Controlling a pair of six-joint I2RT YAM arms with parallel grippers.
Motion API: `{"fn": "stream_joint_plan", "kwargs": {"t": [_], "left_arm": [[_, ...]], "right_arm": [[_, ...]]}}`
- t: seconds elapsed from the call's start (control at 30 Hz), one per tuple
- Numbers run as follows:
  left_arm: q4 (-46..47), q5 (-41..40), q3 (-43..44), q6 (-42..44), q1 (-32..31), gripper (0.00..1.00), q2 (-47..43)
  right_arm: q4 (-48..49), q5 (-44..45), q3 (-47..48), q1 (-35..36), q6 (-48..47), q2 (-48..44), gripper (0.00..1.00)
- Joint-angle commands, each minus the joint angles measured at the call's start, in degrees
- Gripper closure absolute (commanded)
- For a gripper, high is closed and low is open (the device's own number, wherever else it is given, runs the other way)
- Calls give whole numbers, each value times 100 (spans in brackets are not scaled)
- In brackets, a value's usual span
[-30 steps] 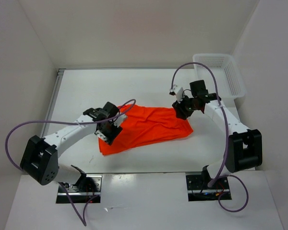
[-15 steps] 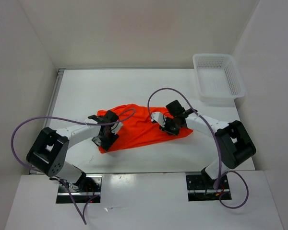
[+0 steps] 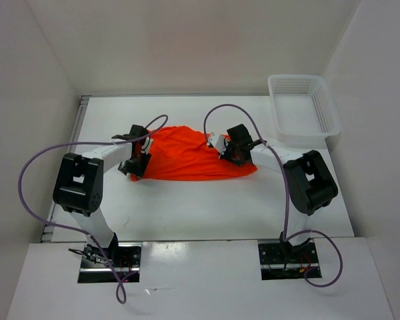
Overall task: Fold and stack the shorts
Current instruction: Fold the shorts
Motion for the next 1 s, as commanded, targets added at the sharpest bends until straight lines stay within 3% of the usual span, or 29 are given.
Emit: {"fn": "stream_joint_plan", "kwargs": {"t": [0.0, 0.2, 0.4, 0.63, 0.8, 0.97], "left_arm": [[605, -277, -113, 16, -54, 39, 159], [-36, 180, -219, 16, -380, 39, -886], [148, -13, -597, 16, -381, 41, -880], [253, -214, -877, 16, -206, 42, -485], [306, -391, -878, 16, -205, 50, -133], [306, -329, -825, 16, -205, 69, -132]], "right_arm": [[-82, -233, 594, -25, -33, -73, 80], [-1462, -1473, 1280, 168, 134, -582, 61], [-1410, -1615, 1166, 862, 29, -294, 61], [-1243, -1764, 1271, 1056, -41, 163, 65], [-998, -1562, 1271, 1284, -58, 383, 65], [-997, -1510, 1333, 1285, -59, 612, 65]]}}
